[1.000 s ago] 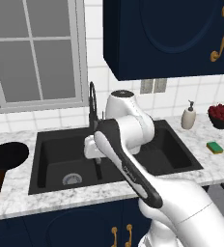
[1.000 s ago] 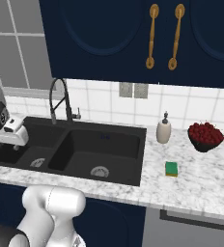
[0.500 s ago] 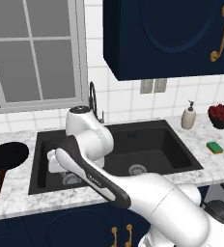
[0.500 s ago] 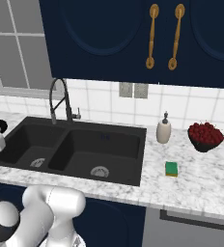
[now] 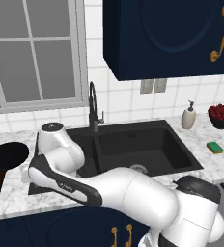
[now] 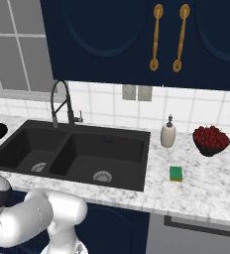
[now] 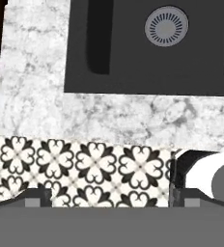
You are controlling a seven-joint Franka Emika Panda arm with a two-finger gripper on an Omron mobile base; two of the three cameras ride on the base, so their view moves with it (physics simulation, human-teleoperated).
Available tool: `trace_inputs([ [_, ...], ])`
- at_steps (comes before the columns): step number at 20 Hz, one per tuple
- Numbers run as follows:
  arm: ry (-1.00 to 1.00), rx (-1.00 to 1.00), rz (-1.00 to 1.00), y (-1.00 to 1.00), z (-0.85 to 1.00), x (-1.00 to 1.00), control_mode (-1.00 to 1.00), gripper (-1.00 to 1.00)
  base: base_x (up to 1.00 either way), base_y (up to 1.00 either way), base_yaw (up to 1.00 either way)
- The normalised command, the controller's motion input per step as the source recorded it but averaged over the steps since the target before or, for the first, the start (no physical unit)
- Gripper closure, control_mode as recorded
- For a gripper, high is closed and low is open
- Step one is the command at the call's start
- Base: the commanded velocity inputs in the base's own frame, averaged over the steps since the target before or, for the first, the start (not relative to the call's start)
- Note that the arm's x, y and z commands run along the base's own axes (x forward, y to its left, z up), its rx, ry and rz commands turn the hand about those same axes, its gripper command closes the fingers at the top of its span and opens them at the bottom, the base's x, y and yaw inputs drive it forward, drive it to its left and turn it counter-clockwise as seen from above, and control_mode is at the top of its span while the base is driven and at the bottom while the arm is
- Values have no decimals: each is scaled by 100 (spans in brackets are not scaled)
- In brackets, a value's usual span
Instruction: Pick the pan and sponge and place them into the sink. Then turn on the water.
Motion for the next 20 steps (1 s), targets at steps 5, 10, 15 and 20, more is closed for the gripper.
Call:
trace_inputs([
  [5,-2,0,2,83,-6,39,-100,-100,0,0,0],
  [10,-2,0,0,75,0,32,-100,-100,0,0,0],
  [15,-8,-3,2,62,-13,23,-100,-100,0,0,0],
  [20,-11,-7,1,50,-26,24,-100,-100,0,0,0],
])
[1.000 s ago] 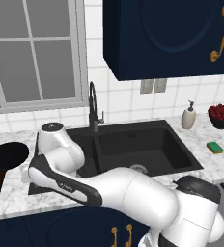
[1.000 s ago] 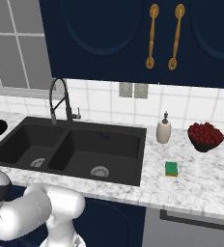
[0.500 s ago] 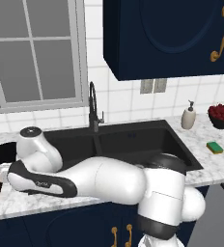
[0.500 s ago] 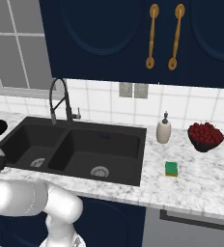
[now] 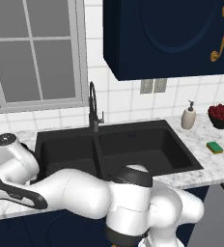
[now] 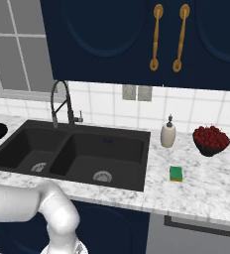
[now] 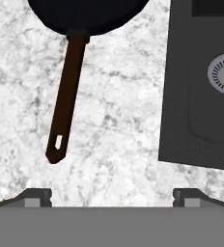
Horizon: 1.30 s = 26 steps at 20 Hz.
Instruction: Pick the pan and sponge and place them into the sink. Then turn on the water.
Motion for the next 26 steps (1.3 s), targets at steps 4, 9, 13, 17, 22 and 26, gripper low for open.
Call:
trace_inputs([
  [4,-3,-3,0,44,-20,24,-100,-100,0,0,0],
  [9,0,-2,0,41,-28,24,-100,-100,0,0,0],
  [13,0,-1,0,32,-33,29,-100,-100,0,0,0],
  [17,0,-4,0,28,-32,22,-100,-100,0,0,0],
  [22,0,-4,0,13,-39,8,-100,-100,0,0,0],
  [26,0,1,-8,-26,-66,-3,-100,-100,0,0,0],
])
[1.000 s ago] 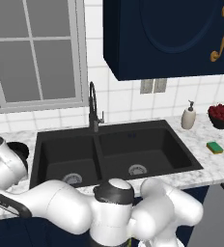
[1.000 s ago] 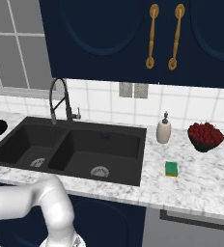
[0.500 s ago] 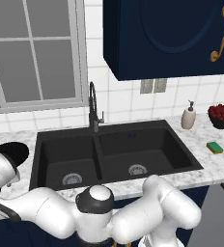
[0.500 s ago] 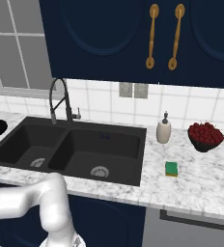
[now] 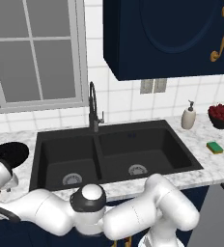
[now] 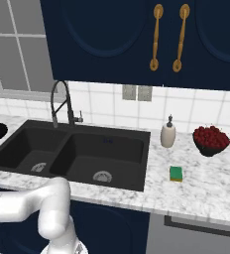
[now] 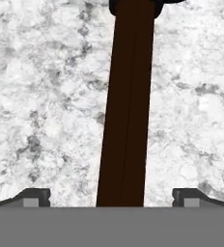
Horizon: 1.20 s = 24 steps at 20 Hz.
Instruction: Pick the pan and sponge and place them into the sink. Then turn on the water.
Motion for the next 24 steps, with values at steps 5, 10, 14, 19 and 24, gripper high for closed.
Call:
trace_inputs([
  [5,-2,14,-17,-95,-80,-18,-100,100,0,0,0],
  [10,-2,15,-24,-100,-84,-14,-100,100,0,0,0],
  [14,-2,7,-27,-98,-84,-3,-100,100,0,0,0],
  [19,0,0,-26,-52,-65,9,-100,100,0,0,0],
  [24,0,0,-15,-30,4,-8,-100,100,0,0,0],
])
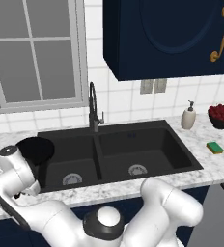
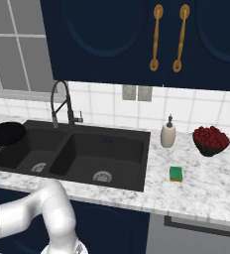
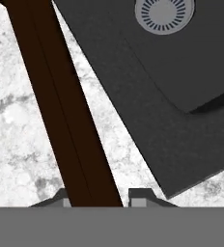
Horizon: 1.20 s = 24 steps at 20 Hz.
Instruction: Pick the pan and sponge and place them into the sink. Then turn on the water.
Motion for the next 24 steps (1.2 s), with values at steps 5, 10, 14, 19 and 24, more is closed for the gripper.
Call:
trace_inputs([
  [5,0,-5,-5,-25,13,-68,-100,100,0,0,0],
  [10,2,-5,-7,-23,37,-73,-100,100,0,0,0],
  [14,5,0,-15,-52,37,-18,-100,100,0,0,0],
  [19,7,0,-11,-61,7,4,-100,100,0,0,0],
  [24,0,0,-4,-32,2,43,-100,100,0,0,0],
])
